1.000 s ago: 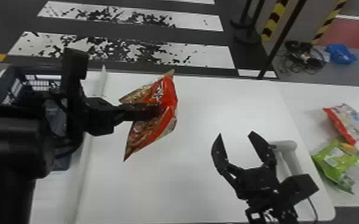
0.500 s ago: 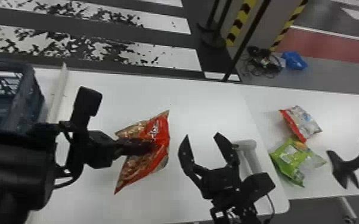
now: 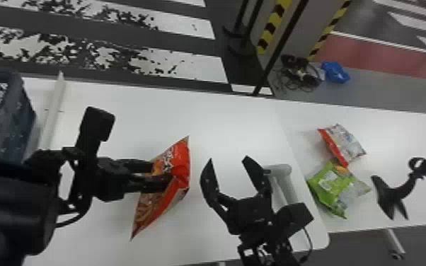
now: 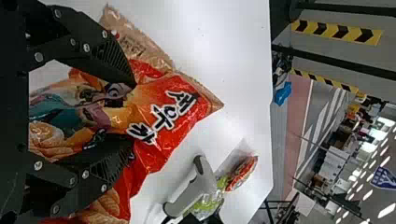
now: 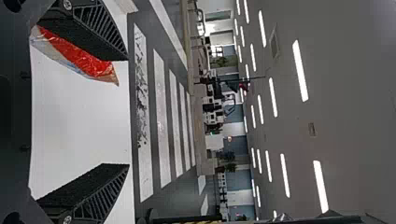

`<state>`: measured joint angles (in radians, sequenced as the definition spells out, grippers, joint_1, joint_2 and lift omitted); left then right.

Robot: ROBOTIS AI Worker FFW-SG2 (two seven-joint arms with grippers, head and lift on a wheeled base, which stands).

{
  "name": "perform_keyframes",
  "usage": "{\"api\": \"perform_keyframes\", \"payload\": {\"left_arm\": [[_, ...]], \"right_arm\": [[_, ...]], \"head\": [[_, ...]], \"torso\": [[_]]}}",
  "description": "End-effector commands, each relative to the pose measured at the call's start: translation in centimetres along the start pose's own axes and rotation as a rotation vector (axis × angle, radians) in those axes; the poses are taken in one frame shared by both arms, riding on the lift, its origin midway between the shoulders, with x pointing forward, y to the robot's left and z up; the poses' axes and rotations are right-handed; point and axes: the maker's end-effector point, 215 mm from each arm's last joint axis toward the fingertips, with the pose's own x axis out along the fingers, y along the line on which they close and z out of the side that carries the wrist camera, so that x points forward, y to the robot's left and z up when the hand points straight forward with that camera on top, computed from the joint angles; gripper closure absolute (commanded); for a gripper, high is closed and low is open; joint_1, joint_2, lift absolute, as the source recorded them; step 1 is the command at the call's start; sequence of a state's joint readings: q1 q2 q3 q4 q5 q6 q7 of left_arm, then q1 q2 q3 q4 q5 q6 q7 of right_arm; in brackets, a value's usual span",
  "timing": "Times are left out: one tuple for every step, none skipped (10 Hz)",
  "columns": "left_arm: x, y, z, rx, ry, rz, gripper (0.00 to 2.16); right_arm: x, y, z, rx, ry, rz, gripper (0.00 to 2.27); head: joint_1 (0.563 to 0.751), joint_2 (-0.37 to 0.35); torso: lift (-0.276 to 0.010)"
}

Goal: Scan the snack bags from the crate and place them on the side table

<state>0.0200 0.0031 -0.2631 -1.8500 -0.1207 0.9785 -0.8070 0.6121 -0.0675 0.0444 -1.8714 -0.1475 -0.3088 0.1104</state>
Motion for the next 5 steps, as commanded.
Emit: {"api": "perform_keyframes", "payload": {"left_arm": [[0.0,0.3,0.2,-0.004,-0.006,0.015,0.02],[0.0,0.5,0.2,-0.004,-0.004,0.025,0.02],[-0.1,0.8,0.5,0.002,-0.008,0.035,0.02],[-0.4,1.2,0.7,0.005,-0.013,0.053,0.02],[-1.3,2.1,0.8,-0.005,-0.034,0.079,0.02]], "right_arm": [[0.0,0.0,0.1,0.001,-0.002,0.0,0.06],[-0.1,0.0,0.0,0.001,0.0,0.0,0.06],[-0.1,-0.1,0.0,0.003,0.001,-0.003,0.06],[-0.2,-0.3,0.0,0.0,-0.001,-0.003,0.06],[-0.3,-0.5,0.3,0.001,-0.009,-0.007,0.06]], "head": [[0.695,-0.303],[0.695,-0.298],[0.695,-0.295],[0.695,-0.293],[0.695,-0.291]], "torso": [[-0.094],[-0.094],[-0.094],[-0.094],[-0.094]]}}
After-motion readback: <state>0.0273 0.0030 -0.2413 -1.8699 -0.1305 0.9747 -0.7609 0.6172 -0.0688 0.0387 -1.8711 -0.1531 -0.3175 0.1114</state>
